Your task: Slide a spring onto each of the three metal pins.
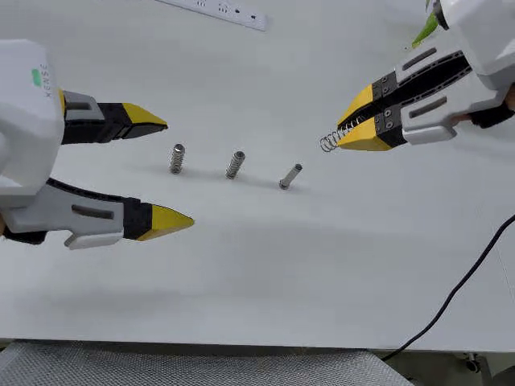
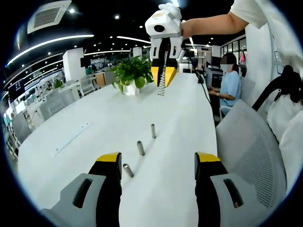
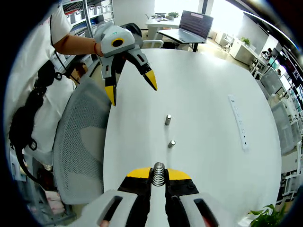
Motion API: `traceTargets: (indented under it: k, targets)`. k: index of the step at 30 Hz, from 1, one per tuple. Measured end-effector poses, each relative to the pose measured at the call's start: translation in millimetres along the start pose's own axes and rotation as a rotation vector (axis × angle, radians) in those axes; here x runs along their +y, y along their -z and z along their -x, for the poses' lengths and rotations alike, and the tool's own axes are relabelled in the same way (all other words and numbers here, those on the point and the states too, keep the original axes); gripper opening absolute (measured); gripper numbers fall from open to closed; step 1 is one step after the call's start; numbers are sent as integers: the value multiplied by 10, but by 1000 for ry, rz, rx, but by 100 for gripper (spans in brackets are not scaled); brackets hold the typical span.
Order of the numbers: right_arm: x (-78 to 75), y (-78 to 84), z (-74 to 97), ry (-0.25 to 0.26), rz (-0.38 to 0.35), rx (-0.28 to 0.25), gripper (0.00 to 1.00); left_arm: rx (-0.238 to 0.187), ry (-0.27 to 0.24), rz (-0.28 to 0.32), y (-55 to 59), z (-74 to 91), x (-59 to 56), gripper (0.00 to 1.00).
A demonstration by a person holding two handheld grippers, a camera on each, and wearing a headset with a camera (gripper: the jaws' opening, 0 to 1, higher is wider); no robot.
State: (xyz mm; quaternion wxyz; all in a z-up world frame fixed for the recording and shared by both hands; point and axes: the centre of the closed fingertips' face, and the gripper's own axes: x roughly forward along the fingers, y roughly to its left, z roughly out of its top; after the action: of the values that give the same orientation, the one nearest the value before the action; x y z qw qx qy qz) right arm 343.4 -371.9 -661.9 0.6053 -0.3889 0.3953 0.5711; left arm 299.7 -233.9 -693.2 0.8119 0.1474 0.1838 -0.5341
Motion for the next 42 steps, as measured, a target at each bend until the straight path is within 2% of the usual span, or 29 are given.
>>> traceTargets:
  k: [7,14,21,25,31,42]
  targets:
    - [-140,118,-198,2,26,82,6,1,-1,20,129,10,50,74]
    - [-200,202,-364,-8,41,151,6,-17,-3,31,211,18,116,86]
    - [-274,296,-569,-31,25,180,6,-16,-10,59,342,54,203,95]
    - [-310,369,-696,-42,23,206,6,-22,-19,73,403,92,237,96]
    - [-313,447,-802,-50,24,230,6,-29,-26,88,444,104,219,96]
    - [-350,583,-924,-55,8,255,6,-44,-26,101,438,87,217,96]
